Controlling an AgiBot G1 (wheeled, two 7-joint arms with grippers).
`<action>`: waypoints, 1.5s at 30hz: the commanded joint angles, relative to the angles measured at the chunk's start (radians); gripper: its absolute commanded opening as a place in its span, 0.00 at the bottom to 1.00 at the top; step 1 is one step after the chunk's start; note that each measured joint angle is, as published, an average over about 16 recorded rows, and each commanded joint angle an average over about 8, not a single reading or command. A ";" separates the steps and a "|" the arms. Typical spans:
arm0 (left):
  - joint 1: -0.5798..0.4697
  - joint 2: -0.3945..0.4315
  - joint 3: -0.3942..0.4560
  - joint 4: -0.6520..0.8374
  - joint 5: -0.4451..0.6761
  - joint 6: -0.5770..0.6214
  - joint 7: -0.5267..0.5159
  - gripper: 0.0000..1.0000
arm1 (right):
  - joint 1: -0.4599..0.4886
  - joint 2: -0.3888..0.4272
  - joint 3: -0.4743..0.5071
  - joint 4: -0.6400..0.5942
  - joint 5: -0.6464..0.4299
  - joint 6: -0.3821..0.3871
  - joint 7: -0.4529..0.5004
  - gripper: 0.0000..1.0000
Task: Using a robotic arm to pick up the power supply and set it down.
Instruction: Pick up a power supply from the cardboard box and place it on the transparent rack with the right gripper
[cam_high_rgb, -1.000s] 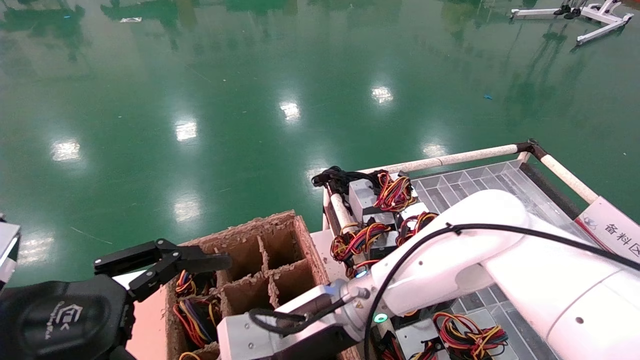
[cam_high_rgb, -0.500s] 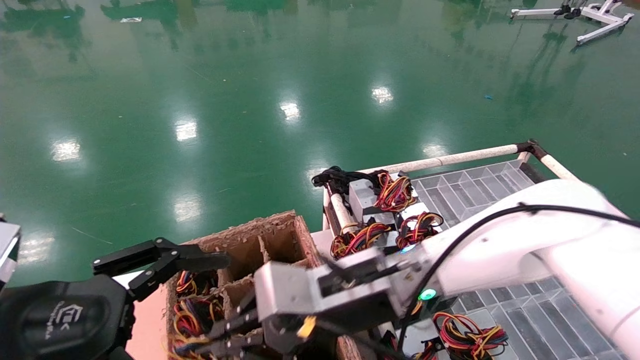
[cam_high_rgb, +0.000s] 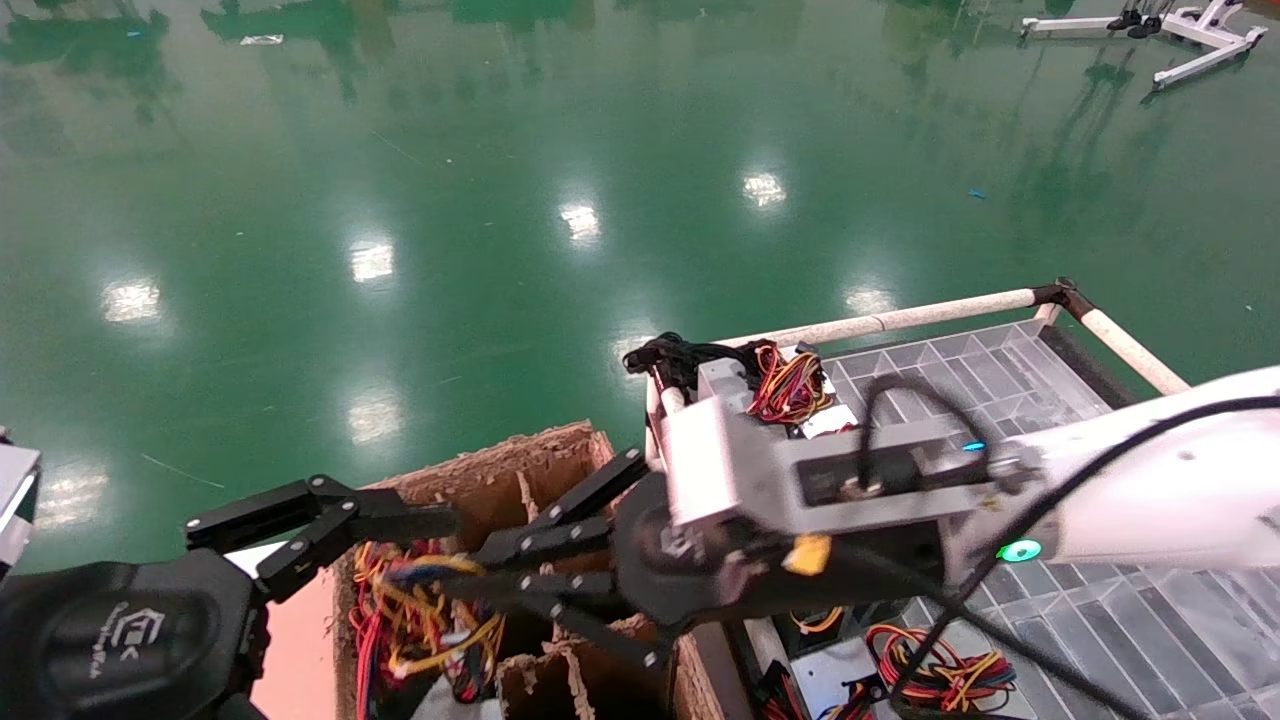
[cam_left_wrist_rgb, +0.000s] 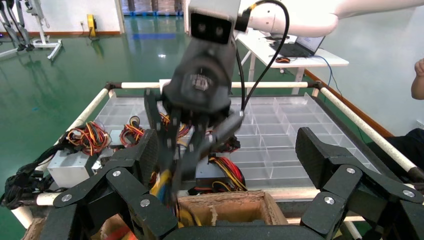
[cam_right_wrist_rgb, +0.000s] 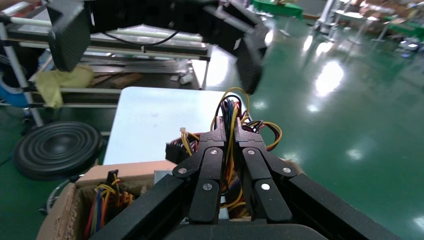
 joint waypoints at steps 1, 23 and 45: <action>0.000 0.000 0.000 0.000 0.000 0.000 0.000 1.00 | -0.005 0.025 0.013 0.019 0.018 0.001 0.004 0.00; 0.000 0.000 0.001 0.000 0.000 0.000 0.000 1.00 | 0.183 0.183 0.093 -0.065 0.041 -0.034 0.027 0.00; 0.000 0.000 0.001 0.000 -0.001 0.000 0.001 1.00 | 0.755 0.028 -0.098 -0.563 -0.450 -0.018 -0.161 0.00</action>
